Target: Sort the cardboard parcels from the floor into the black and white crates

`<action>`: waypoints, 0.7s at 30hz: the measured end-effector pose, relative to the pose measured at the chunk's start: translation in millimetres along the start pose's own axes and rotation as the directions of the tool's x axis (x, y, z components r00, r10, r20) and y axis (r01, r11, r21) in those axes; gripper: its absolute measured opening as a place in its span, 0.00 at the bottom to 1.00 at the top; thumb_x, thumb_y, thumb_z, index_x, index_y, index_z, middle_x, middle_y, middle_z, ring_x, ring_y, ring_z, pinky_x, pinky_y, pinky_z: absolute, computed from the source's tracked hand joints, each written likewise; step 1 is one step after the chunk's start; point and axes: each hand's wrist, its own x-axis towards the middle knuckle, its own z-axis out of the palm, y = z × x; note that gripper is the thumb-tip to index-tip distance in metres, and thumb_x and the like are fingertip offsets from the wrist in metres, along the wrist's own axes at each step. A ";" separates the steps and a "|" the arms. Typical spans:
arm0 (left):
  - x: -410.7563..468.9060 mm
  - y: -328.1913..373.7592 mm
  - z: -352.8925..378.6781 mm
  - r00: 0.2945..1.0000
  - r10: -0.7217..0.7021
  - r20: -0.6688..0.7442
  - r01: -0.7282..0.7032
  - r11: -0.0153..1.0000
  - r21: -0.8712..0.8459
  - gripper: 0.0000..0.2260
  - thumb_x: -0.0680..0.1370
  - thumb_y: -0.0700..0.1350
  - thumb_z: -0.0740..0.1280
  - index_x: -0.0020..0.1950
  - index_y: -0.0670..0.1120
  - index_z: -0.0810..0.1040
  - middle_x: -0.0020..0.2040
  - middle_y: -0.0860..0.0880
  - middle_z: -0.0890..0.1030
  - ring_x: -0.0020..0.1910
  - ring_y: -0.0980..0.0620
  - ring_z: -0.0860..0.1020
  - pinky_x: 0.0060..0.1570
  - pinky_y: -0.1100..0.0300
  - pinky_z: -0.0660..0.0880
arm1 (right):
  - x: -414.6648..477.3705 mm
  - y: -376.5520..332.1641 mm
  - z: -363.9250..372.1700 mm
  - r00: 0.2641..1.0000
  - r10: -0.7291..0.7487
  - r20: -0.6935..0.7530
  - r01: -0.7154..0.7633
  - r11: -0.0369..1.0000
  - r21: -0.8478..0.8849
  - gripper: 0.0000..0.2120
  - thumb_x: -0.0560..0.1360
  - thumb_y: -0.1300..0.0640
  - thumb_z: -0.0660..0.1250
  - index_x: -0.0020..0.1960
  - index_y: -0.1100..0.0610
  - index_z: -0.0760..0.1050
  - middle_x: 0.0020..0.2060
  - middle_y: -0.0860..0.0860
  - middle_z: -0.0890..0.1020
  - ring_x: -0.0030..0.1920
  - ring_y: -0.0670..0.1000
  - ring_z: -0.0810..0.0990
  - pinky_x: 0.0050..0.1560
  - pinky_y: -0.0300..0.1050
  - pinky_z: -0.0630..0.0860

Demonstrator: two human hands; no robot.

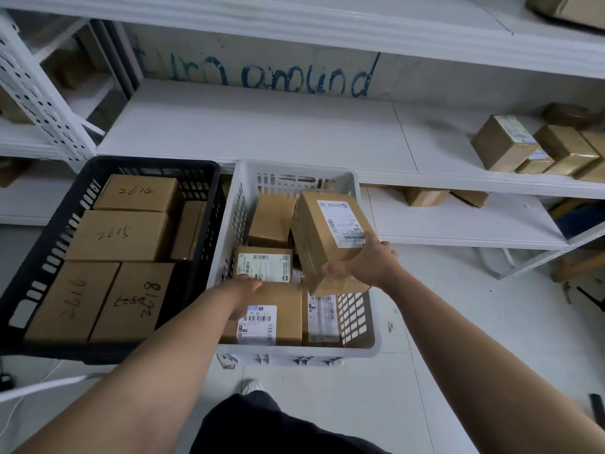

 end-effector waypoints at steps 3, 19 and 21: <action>8.3 -1.0 -13.2 0.996 -0.026 -0.082 0.006 0.972 -0.235 0.29 0.80 0.35 0.59 0.79 0.48 0.56 0.77 0.45 0.61 0.72 0.45 0.66 0.65 0.60 0.68 | -2.1 -6.1 9.7 1.000 0.015 0.004 -0.015 1.000 -0.001 0.61 0.55 0.32 0.77 0.77 0.53 0.51 0.68 0.58 0.65 0.69 0.60 0.62 0.71 0.59 0.64; 39.5 33.9 -61.5 0.991 0.135 0.010 -0.093 0.729 -0.678 0.24 0.83 0.57 0.54 0.78 0.49 0.61 0.76 0.50 0.65 0.73 0.48 0.65 0.72 0.55 0.60 | 6.2 -38.4 47.0 0.978 0.207 -0.041 -0.208 0.977 -0.036 0.60 0.57 0.30 0.74 0.77 0.51 0.48 0.69 0.60 0.62 0.71 0.62 0.61 0.72 0.57 0.61; 46.7 33.3 -61.0 0.987 0.158 0.007 -0.110 0.723 -0.682 0.24 0.84 0.53 0.56 0.78 0.48 0.59 0.77 0.49 0.63 0.75 0.49 0.63 0.73 0.55 0.60 | 9.2 -38.7 53.4 0.970 0.231 -0.071 -0.235 0.970 -0.057 0.60 0.57 0.30 0.74 0.77 0.51 0.48 0.69 0.60 0.62 0.70 0.62 0.62 0.72 0.56 0.61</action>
